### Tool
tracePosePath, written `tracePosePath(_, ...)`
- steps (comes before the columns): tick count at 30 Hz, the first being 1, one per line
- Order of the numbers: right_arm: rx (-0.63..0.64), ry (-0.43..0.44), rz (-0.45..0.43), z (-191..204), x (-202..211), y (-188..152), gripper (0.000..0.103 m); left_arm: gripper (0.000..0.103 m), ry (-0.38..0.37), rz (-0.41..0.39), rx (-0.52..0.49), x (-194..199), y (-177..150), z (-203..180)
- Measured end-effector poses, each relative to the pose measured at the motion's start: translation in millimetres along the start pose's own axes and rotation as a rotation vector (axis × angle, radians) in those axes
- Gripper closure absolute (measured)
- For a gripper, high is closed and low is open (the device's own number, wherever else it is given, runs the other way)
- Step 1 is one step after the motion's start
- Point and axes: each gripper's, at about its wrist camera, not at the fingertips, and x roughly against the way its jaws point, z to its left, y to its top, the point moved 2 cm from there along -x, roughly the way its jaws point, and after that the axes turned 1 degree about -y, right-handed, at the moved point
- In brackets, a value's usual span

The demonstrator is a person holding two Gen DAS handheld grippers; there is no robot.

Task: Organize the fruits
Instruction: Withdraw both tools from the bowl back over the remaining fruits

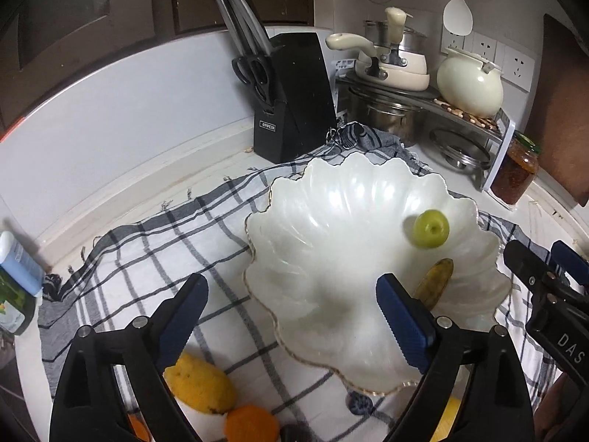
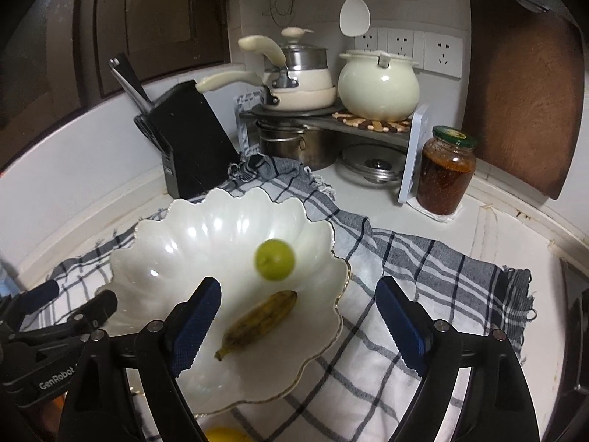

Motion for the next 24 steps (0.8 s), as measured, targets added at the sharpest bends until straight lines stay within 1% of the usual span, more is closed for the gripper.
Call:
tracePosePath(7,0.005,0.015,-0.048,3,29,0,0.016,0.009,0.008,-0.023,0.005,25,-4,1)
tracePosePath(12,0.009,0.029,-0.061,6,42,-4,0.016,0.009,0.02,-0.031,0.015,40,-9,5)
tracePosePath(24,0.036,0.062,-0.074,14,69,-27,0.016,0.009,0.043,-0.044,0.03,66,-38,13)
